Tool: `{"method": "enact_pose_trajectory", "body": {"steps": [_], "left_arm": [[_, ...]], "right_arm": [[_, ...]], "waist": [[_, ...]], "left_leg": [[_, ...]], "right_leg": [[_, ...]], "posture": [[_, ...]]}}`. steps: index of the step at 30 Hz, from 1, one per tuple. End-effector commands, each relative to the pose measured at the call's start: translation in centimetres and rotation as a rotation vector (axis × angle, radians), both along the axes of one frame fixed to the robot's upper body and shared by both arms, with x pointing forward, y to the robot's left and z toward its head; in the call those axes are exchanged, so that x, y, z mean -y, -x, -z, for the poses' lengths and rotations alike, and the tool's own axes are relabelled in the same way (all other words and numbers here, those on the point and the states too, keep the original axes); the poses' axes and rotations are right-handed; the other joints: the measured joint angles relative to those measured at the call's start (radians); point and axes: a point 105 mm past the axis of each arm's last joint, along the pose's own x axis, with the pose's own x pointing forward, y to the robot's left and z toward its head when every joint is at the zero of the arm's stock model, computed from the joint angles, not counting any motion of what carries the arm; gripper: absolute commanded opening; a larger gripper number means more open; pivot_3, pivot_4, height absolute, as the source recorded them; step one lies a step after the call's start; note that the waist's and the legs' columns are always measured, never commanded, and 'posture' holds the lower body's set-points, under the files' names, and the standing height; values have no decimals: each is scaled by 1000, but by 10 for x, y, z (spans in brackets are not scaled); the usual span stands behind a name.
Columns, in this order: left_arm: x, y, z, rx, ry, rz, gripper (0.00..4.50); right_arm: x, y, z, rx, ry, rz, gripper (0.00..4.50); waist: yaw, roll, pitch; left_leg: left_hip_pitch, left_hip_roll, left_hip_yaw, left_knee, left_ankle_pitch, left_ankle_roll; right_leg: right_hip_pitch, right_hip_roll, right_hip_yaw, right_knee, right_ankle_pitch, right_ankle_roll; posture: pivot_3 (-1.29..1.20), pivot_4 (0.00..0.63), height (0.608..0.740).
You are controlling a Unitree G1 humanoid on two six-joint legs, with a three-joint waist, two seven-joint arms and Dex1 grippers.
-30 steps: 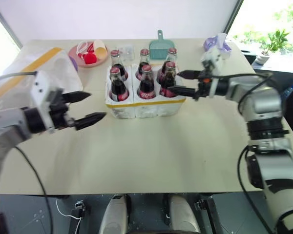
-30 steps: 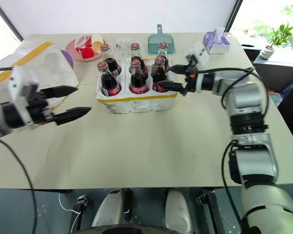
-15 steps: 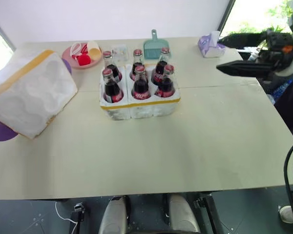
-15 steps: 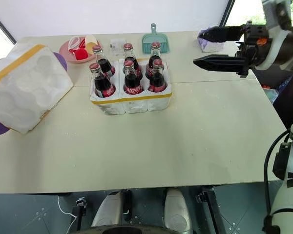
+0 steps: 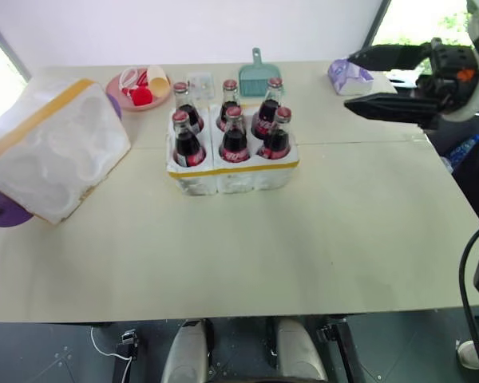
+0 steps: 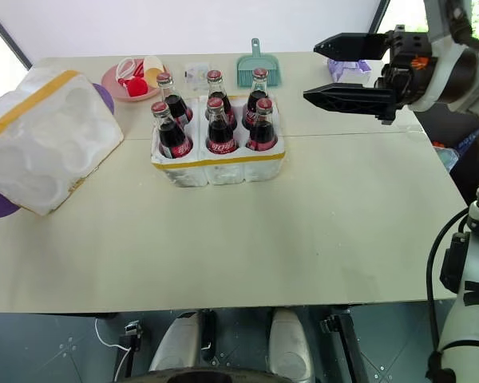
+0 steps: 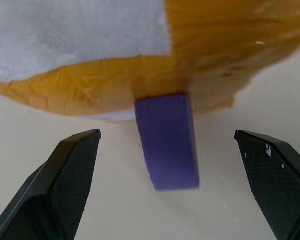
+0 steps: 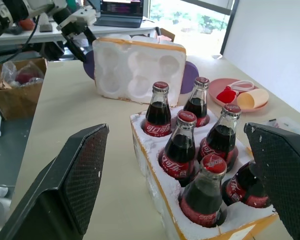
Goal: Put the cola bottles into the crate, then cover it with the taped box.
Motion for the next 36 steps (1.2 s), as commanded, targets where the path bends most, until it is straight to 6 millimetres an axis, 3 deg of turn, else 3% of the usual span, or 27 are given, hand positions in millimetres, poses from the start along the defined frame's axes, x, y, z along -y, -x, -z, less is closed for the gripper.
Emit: {"method": "enact_pose_trajectory", "body": {"steps": [1,3,6,12,15,22,24,27,32,36], "left_arm": [[-7,-4,6,-20,-59,-36,4500],[-6,-9,11,-28,-60,-42,4500],[-1,-13,14,-29,-36,-24,3631],[-1,-20,10,7,-74,-16,550],[1,-28,-2,83,-108,-2,550],[25,-62,-71,478,-187,69,550],[52,-78,-100,646,-209,143,550],[94,-94,-127,831,-297,265,550],[173,-110,-148,1040,-413,454,550],[207,-121,-141,1082,-645,529,550]], "right_arm": [[2,13,-14,65,-9,-3,4450],[3,13,-15,64,-13,10,4450],[6,14,-15,64,-12,25,4500],[14,14,-3,46,35,67,4500],[19,18,6,-22,54,69,4500],[26,12,19,-2,80,143,4500],[25,15,21,-11,64,137,4500],[24,16,25,-22,42,149,4500],[26,19,33,-42,24,171,4500],[29,20,33,-51,-8,204,4500]], "waist": [[1,0,0],[1,0,0],[1,-1,0],[6,-1,0],[4,-1,0],[5,-4,1],[10,-4,1],[13,-4,1],[21,-4,1],[19,-4,1]], "left_leg": [[0,0,0,1,0,0],[-1,0,0,2,0,0],[-1,0,0,5,0,0],[-1,0,-1,7,0,0],[-1,0,-1,8,0,0],[-1,0,-2,9,0,0],[-1,0,-2,9,0,0],[-2,0,-2,10,0,0],[-1,0,-2,11,0,0],[-1,0,-2,11,0,0]], "right_leg": [[0,0,0,0,0,0],[0,0,0,0,0,0],[0,0,0,2,0,0],[0,0,0,7,-1,1],[0,-1,0,8,-1,1],[0,-1,0,8,-1,1],[0,-1,0,8,-1,1],[1,-1,0,9,-1,1],[1,-1,0,10,-1,1],[1,-1,0,10,-1,1]], "posture": [[0,150,736],[0,150,736],[0,150,736],[0,150,736],[0,150,736],[0,150,736],[0,150,736],[0,150,736],[0,150,736],[0,150,736]]}}
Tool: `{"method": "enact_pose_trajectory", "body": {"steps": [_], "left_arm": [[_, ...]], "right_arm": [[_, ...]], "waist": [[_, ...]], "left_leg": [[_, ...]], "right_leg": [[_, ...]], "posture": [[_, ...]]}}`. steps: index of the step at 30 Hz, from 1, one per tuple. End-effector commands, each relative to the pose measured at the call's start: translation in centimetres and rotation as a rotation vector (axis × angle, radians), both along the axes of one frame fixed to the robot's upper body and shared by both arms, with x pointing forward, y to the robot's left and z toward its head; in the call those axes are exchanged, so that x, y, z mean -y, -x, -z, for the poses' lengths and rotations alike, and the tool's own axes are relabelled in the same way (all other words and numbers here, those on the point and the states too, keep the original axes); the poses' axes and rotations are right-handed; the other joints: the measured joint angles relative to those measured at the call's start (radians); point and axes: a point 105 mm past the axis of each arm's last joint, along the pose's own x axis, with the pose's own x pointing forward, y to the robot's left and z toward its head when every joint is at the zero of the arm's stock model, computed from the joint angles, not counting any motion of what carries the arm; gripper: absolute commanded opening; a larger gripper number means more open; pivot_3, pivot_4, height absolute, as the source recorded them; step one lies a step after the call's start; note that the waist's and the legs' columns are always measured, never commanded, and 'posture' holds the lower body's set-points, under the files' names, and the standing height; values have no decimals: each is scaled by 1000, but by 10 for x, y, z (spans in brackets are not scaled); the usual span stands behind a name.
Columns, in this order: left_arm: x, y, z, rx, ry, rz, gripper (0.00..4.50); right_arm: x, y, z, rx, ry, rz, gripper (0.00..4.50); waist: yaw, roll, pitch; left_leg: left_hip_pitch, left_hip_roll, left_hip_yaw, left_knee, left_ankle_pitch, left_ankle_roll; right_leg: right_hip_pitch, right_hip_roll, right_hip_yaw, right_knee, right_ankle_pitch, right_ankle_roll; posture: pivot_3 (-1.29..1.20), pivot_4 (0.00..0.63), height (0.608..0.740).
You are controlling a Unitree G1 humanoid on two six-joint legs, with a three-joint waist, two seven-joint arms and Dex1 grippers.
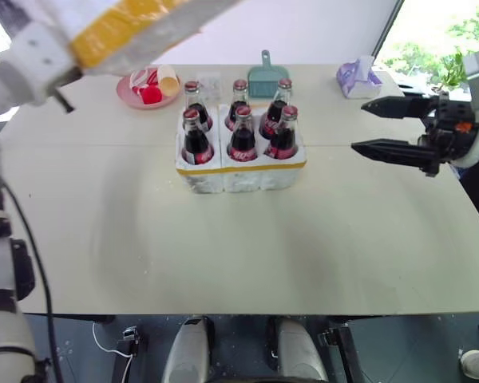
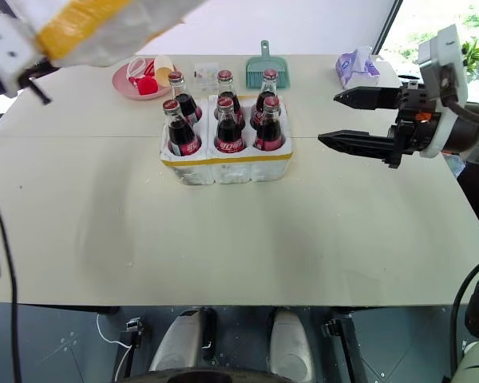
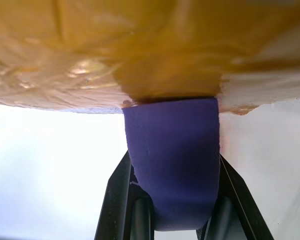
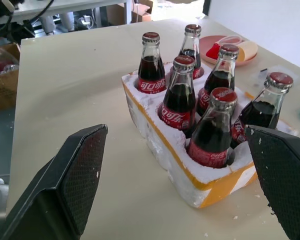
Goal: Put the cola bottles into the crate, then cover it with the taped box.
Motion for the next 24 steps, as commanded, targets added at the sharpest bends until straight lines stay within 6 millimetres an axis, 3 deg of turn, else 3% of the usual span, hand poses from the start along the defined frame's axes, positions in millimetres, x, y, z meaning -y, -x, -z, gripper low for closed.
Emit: {"method": "enact_pose_trajectory", "body": {"steps": [1,6,11,17,24], "left_arm": [[20,3,-11,169,-242,-24,550],[30,-2,17,220,-487,-36,550],[54,7,34,246,-492,53,550],[56,16,28,272,-480,23,550],[64,19,54,270,-634,18,550]], "right_arm": [[3,9,-15,61,-35,16,4500],[6,13,-16,64,-45,40,4500],[9,12,-17,63,-69,63,4500],[7,9,-13,57,-73,65,4500],[7,7,-9,53,-65,62,4500]], "waist": [[-4,0,0],[-2,0,0],[6,0,0],[7,0,0],[5,0,0]], "left_leg": [[0,0,0,0,0,0],[1,0,0,0,0,0],[0,0,0,0,0,0],[0,0,0,1,0,0],[1,0,0,0,0,0]], "right_leg": [[0,0,0,0,0,0],[0,0,0,0,0,0],[0,0,0,-1,0,0],[0,0,0,-1,0,0],[0,0,0,-1,0,0]], "posture": [[0,150,736],[0,150,736],[0,150,736],[0,150,736],[0,150,736]]}}
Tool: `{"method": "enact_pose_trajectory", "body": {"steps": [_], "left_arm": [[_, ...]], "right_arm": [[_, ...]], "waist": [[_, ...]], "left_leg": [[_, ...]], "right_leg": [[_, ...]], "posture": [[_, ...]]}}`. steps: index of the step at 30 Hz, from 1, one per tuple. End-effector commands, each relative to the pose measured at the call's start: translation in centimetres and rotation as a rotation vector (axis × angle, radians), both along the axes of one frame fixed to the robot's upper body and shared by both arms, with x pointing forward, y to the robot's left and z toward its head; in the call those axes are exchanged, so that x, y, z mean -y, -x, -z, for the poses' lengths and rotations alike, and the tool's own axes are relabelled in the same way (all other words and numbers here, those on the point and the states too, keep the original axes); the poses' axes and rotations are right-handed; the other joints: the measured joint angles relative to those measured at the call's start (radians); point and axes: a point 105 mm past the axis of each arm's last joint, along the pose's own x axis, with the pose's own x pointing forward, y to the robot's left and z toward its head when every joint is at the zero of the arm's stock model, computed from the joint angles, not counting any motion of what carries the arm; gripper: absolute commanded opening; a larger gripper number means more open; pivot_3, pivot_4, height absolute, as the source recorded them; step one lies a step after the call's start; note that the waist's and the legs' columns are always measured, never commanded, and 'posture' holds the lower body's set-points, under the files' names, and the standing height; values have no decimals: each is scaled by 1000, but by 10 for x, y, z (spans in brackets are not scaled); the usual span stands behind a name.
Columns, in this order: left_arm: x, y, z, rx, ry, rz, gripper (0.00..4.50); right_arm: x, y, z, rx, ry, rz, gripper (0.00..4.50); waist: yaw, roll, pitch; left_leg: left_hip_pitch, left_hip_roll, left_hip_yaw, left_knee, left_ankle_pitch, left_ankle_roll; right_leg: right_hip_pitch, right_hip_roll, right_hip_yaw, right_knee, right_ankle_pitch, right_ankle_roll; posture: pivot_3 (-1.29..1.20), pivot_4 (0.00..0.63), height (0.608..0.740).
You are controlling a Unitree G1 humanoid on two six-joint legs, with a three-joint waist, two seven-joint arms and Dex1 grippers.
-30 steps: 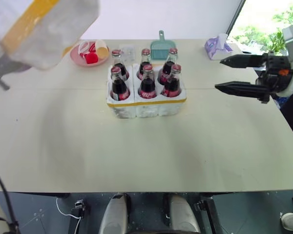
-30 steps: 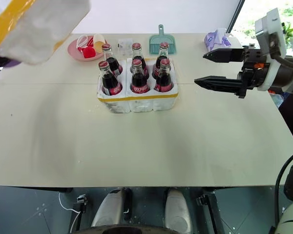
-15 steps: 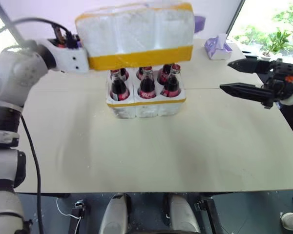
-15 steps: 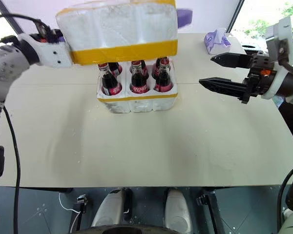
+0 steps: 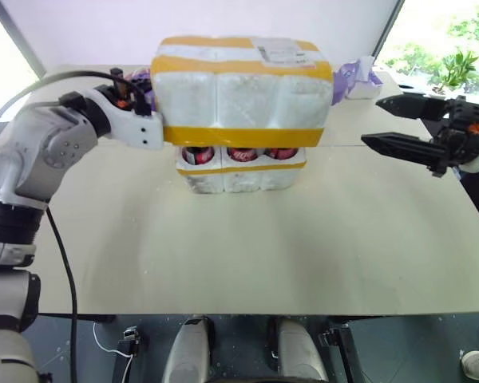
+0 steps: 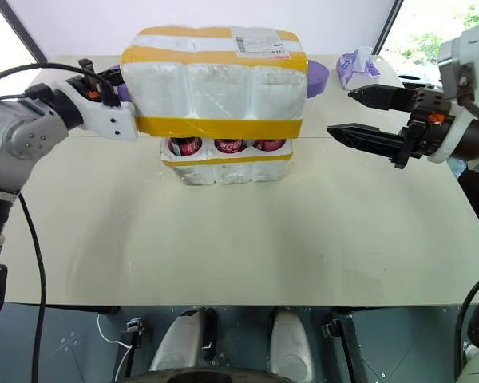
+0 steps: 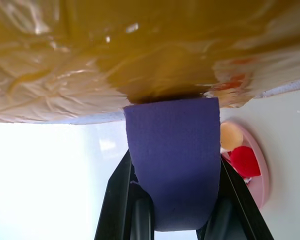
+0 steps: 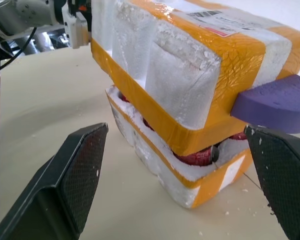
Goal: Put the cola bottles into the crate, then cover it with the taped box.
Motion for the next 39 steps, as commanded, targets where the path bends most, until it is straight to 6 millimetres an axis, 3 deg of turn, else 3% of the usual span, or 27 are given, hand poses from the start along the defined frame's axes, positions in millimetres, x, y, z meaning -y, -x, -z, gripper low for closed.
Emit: {"method": "enact_pose_trajectory", "body": {"steps": [1,4,9,16,21,23,27,29,33,39], "left_arm": [[7,5,1,51,-101,16,550],[6,4,11,50,-133,19,1837],[3,3,13,71,-123,24,4428],[-8,25,26,-41,32,68,4476],[-13,69,31,-216,188,216,4476],[-26,79,34,-383,362,173,4476],[-60,101,27,-967,1063,76,4476],[-69,112,13,-1103,1192,94,4476],[-73,137,12,-1295,1092,75,4476],[-85,139,10,-1345,1085,16,4476]], "right_arm": [[-2,4,-6,51,11,-16,4500],[-2,4,-7,52,3,-16,4500],[-1,4,-8,50,-9,-12,4500],[0,5,-3,41,-6,-6,4500],[12,5,11,2,21,26,4500],[19,3,16,-14,27,52,4500],[30,-2,30,-48,63,94,4500],[32,-3,35,-56,79,94,4500],[33,-6,37,-57,91,81,4500],[27,-9,29,-30,83,50,4500]], "waist": [[1,0,0],[2,0,0],[2,0,0],[-1,0,0],[-3,0,0],[-1,0,0],[-1,0,0],[-3,0,0],[-8,2,0],[-14,2,0]], "left_leg": [[0,0,0,0,0,0],[0,0,0,0,0,0],[0,0,0,0,0,0],[0,0,0,0,0,0],[0,1,0,0,0,0],[0,1,0,0,0,0],[1,1,-1,0,0,0],[2,1,-1,0,0,0],[2,0,-1,0,0,0],[3,1,-1,-2,0,0]], "right_leg": [[0,0,0,0,0,0],[0,0,0,0,0,0],[0,0,0,0,0,0],[0,0,0,0,0,0],[0,0,0,0,0,0],[0,0,0,-1,0,0],[1,0,0,0,0,0],[1,0,0,0,0,0],[2,0,0,-1,-1,0],[1,1,0,0,-2,-2]], "posture": [[0,150,736],[0,150,736],[0,150,736],[0,150,736],[0,150,736],[0,150,736],[0,150,736],[0,150,736],[0,150,736],[0,150,736]]}}
